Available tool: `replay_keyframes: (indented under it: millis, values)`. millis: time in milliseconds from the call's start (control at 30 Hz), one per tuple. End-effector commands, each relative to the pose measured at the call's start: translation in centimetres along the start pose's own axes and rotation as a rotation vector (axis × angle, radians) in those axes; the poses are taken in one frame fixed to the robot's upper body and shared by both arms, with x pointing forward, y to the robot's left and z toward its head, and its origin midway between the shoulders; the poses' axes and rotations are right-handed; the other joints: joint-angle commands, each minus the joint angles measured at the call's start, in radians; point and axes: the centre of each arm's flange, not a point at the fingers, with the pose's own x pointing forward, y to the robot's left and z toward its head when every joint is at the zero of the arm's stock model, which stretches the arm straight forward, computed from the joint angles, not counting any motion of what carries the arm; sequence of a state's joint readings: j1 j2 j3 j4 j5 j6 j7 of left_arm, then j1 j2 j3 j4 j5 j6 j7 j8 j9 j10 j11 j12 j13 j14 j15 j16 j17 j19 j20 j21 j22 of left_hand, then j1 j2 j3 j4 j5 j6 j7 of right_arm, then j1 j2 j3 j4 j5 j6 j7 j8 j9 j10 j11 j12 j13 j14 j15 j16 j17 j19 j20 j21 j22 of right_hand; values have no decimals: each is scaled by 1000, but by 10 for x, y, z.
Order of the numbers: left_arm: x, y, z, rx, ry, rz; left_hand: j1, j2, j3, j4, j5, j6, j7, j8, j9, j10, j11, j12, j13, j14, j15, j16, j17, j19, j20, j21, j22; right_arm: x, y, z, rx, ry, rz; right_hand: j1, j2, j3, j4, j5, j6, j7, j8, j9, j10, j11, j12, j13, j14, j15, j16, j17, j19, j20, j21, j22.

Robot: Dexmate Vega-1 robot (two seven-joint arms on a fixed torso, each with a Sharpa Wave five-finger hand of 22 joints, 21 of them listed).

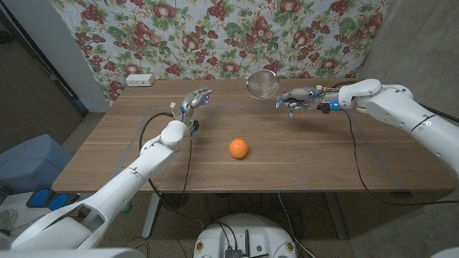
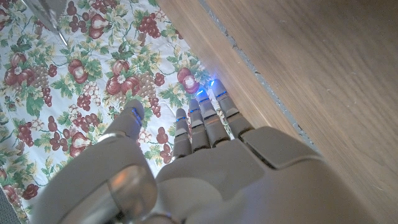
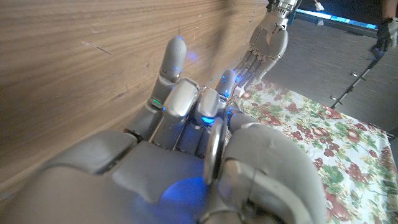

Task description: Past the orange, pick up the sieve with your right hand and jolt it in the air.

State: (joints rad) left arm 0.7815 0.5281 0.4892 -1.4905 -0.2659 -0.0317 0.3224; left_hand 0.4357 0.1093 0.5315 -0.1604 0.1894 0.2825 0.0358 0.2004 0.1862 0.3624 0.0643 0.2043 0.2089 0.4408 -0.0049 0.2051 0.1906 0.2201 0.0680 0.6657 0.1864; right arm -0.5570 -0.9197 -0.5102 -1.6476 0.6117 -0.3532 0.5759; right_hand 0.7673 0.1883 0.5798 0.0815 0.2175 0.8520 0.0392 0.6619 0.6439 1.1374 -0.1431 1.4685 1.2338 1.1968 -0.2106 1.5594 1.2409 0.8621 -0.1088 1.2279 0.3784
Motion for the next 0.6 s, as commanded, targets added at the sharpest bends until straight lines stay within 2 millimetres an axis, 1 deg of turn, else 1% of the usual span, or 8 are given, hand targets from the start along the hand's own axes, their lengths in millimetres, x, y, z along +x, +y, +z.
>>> replay_keyframes:
  millis: [33,367,600]
  values:
    - [-1,1,0,-3,-4,4,-7,0,8,1,9,9,-1,-2,3,4,0,2,3,2,5,1,2,0,1,-4,2,-12,-4,5,63,-175,-14,-1,-11,5,1,-2,79,73,9,3,-33,-31,11,1,-3,-1,3,1,-6,-31,13,4]
    - [-2,2,1,-8,-5,5,-9,0,10,-1,9,9,-1,-2,3,6,1,3,2,3,3,2,2,0,1,-5,2,-11,-4,4,67,-173,-1,-2,-12,4,2,-2,80,72,11,0,-34,-31,20,1,-4,-1,3,1,-8,-32,20,-1]
    - [-1,2,2,-9,-8,-1,-10,0,12,-2,9,10,-1,-3,3,8,2,3,1,3,4,2,1,1,1,-6,2,-10,-1,4,48,-128,1,-3,-12,4,2,-2,80,70,14,1,-36,-30,25,1,-4,-1,3,1,-8,-31,25,-6]
